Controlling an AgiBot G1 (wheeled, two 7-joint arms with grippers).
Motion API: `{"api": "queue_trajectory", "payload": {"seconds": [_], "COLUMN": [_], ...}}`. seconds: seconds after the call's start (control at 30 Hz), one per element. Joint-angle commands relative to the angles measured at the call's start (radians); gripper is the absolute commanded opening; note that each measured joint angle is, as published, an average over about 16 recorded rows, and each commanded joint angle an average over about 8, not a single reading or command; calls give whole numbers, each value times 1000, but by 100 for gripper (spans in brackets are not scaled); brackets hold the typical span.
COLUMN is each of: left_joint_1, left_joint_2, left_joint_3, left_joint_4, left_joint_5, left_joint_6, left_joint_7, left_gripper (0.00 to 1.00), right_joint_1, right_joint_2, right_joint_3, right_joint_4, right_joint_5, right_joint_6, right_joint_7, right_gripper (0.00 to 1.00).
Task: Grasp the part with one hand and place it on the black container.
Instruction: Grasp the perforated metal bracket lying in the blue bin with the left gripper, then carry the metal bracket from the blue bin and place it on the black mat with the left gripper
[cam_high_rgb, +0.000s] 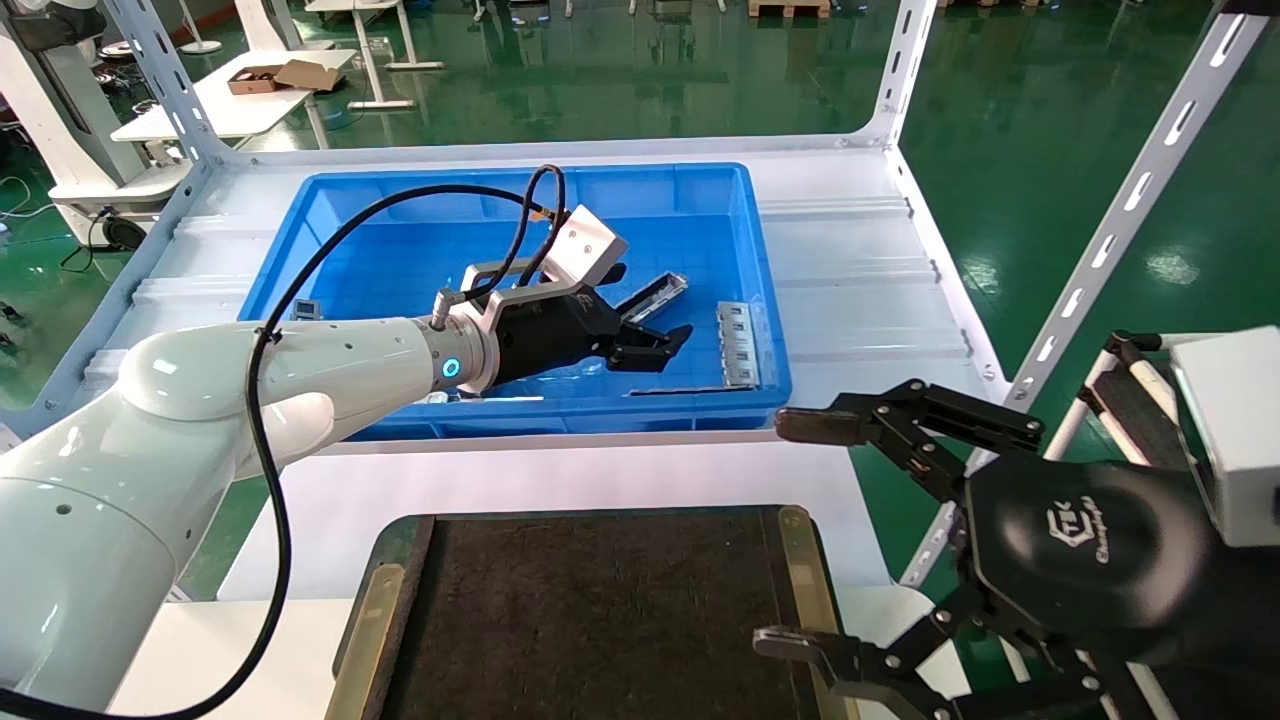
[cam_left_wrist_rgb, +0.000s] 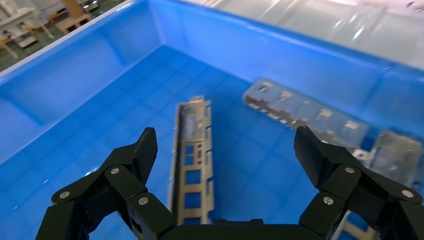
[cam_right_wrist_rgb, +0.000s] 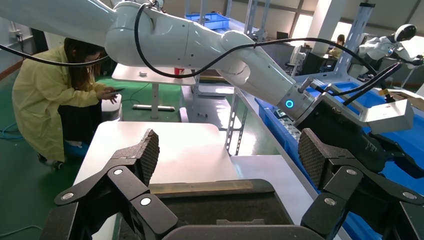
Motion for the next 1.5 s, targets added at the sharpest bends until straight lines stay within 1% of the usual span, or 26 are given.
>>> {"api": "queue_trajectory", "payload": {"seconds": [0.03, 0.23, 0.53, 0.83, 1.07, 1.2, 1.3, 1.5], "left_joint_1": [-2, 0, -4, -5, -11, -22, -38, -77], "left_joint_2": [7, 6, 4, 2, 0, -5, -13, -58], "left_joint_3": [18, 97, 191, 258, 292, 299, 295, 264], "left_joint_4": [17, 22, 23, 29, 31, 30, 29, 26], "left_joint_5": [-15, -59, -121, -180, -232, -267, -297, -361], "left_joint_6": [-26, -79, -121, -143, -142, -120, -80, 67], "left_joint_7": [7, -26, -58, -60, -59, -51, -35, 21], "left_gripper": [0, 0, 0, 0, 0, 0, 0, 0], "right_joint_1": [0, 0, 0, 0, 0, 0, 0, 0], "right_joint_2": [0, 0, 0, 0, 0, 0, 0, 0], "right_joint_3": [0, 0, 0, 0, 0, 0, 0, 0], "right_joint_4": [0, 0, 0, 0, 0, 0, 0, 0], "right_joint_5": [0, 0, 0, 0, 0, 0, 0, 0], "right_joint_6": [0, 0, 0, 0, 0, 0, 0, 0], "right_joint_7": [0, 0, 0, 0, 0, 0, 0, 0], "right_gripper": [0, 0, 0, 0, 0, 0, 0, 0]}}
